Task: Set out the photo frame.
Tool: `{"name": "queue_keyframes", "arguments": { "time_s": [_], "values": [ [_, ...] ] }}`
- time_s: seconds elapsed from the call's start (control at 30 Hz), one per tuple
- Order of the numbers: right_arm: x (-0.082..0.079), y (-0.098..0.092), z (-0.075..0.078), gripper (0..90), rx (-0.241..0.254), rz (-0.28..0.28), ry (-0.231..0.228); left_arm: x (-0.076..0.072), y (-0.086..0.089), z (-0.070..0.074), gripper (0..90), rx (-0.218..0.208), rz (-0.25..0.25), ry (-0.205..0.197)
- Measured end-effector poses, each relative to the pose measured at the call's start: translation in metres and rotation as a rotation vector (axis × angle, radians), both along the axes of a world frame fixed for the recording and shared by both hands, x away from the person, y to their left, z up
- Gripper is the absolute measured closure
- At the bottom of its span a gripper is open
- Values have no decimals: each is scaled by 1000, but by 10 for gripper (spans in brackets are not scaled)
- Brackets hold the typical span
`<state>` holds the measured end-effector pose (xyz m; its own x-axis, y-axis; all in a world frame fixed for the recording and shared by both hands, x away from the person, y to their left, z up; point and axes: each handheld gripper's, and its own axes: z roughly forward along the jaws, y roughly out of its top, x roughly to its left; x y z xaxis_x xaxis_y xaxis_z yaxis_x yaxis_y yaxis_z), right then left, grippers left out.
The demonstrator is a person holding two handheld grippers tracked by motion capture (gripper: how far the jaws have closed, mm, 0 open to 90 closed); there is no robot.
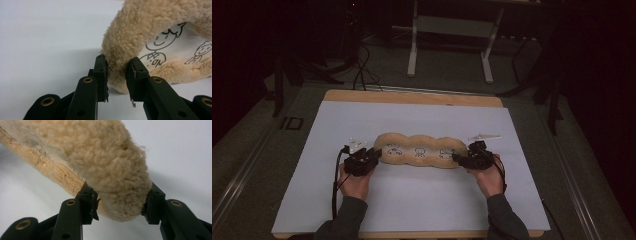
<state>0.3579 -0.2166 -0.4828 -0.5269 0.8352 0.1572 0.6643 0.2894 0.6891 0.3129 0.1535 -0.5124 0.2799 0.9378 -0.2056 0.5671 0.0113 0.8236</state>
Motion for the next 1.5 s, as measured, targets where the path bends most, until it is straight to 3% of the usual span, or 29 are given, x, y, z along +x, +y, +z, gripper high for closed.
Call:
{"name": "queue_keyframes", "arguments": {
  "time_s": [0.57,1.17,1.5],
  "values": [
    [6,-2,-11,524,13,-7,14,2,-1,-4,725,5,-2,15],
    [12,-4,-13,522,39,-19,35,7,5,-5,717,-47,-35,29],
    [15,-5,-13,518,46,-18,37,4,4,-4,717,-34,-32,36]
  ]
}}
